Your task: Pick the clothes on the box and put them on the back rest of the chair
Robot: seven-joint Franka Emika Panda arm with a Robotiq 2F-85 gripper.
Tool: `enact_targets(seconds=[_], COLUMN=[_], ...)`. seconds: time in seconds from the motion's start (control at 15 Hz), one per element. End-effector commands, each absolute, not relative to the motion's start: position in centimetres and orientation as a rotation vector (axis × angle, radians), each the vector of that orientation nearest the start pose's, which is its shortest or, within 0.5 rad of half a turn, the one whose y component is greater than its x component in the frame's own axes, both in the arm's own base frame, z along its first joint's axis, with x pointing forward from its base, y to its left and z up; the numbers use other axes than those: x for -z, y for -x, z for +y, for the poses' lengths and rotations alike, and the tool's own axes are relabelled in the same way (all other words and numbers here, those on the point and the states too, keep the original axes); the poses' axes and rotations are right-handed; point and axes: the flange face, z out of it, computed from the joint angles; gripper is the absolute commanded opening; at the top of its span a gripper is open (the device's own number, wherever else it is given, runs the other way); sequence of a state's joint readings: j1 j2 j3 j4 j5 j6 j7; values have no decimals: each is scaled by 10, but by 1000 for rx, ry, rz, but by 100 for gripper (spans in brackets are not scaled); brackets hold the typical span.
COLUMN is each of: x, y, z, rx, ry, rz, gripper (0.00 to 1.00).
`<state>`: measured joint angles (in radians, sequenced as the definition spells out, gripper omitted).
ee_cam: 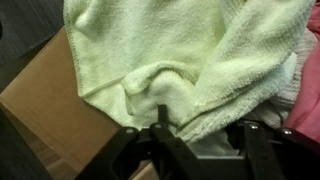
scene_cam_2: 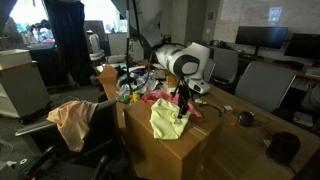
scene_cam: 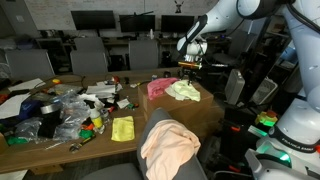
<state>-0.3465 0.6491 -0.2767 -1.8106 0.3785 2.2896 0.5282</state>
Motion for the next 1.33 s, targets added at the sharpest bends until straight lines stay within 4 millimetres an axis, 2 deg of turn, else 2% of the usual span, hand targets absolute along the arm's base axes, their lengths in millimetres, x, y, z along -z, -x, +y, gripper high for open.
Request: enact_targets(seconds=[0.0,0.13,0.27,0.53,0.67,0.87,1.0,1.27], x=[-180,-181,-184,-196,-213,-251,-285,-353], y=[-534,-532,-531,-524,-520,-512,-504,-487], z=[-360,-358,-358,-356,-356,-350,-341,-314], rx=[-169,-173,-171,-152,-119,-31,50,218], ry=[2341,2344,2345,2341,2345,2388,2441,2571], rz=[1947,1941,1936,1928,1911,1877,1838,1738], gripper=[27,11,0,1,1,1,1,1])
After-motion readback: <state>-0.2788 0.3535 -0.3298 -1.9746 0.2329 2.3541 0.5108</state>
